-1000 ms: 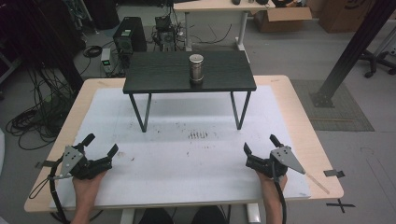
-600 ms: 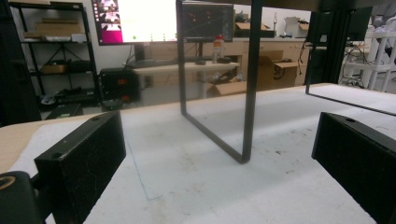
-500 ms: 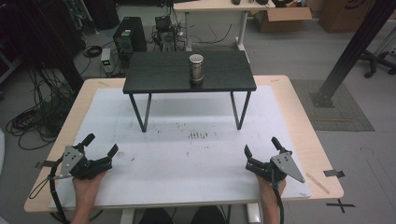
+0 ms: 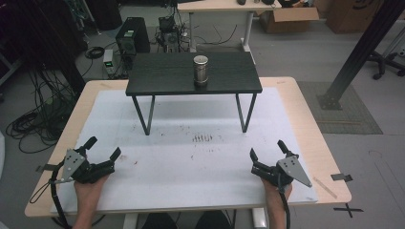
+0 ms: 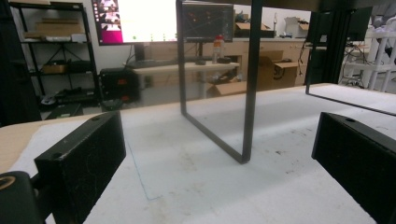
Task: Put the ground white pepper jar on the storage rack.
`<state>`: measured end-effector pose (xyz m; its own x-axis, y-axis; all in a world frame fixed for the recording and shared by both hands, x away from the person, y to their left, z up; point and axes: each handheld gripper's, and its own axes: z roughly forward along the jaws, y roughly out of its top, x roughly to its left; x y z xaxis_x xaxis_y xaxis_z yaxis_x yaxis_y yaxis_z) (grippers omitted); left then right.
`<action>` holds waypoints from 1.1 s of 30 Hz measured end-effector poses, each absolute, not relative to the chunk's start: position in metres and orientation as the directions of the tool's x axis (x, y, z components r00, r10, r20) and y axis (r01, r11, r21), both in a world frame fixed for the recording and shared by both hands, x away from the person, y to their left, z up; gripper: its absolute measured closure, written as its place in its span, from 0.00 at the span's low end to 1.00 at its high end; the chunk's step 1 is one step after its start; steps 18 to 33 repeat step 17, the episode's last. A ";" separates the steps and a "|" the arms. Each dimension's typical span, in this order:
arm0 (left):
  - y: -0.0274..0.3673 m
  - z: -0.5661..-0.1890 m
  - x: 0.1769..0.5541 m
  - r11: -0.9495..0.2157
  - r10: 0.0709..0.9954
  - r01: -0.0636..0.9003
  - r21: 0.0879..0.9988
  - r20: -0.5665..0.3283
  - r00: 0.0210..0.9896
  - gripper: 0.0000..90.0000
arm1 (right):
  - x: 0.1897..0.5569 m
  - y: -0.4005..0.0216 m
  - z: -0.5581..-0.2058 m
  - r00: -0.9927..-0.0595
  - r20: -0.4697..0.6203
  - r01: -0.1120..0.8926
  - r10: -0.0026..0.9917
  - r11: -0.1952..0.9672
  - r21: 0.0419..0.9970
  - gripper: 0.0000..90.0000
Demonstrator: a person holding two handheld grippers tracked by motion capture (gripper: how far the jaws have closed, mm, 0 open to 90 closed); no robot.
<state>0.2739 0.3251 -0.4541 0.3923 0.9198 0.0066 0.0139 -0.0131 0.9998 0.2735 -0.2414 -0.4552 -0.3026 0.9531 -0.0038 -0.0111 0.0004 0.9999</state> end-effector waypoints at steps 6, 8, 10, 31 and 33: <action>0.325 -0.454 0.274 -0.013 0.920 0.013 1.000 0.006 0.392 0.04 | 0.274 -0.241 -0.455 -0.303 -0.005 -0.012 0.953 0.002 1.000 0.02; 0.325 -0.454 0.274 -0.013 0.920 0.013 1.000 0.007 0.392 0.04 | 0.274 -0.241 -0.455 -0.303 -0.005 -0.011 0.953 0.002 1.000 0.02; 0.325 -0.454 0.274 -0.013 0.920 0.014 1.000 0.007 0.392 0.04 | 0.273 -0.242 -0.455 -0.303 -0.004 -0.013 0.953 0.000 1.000 0.02; 0.325 -0.454 0.274 -0.014 0.920 0.015 1.000 0.007 0.393 0.04 | 0.273 -0.242 -0.455 -0.303 -0.003 -0.013 0.953 -0.001 1.000 0.01; 0.325 -0.454 0.274 -0.014 0.920 0.015 1.000 0.007 0.393 0.04 | 0.273 -0.242 -0.455 -0.303 -0.003 -0.013 0.953 -0.001 1.000 0.01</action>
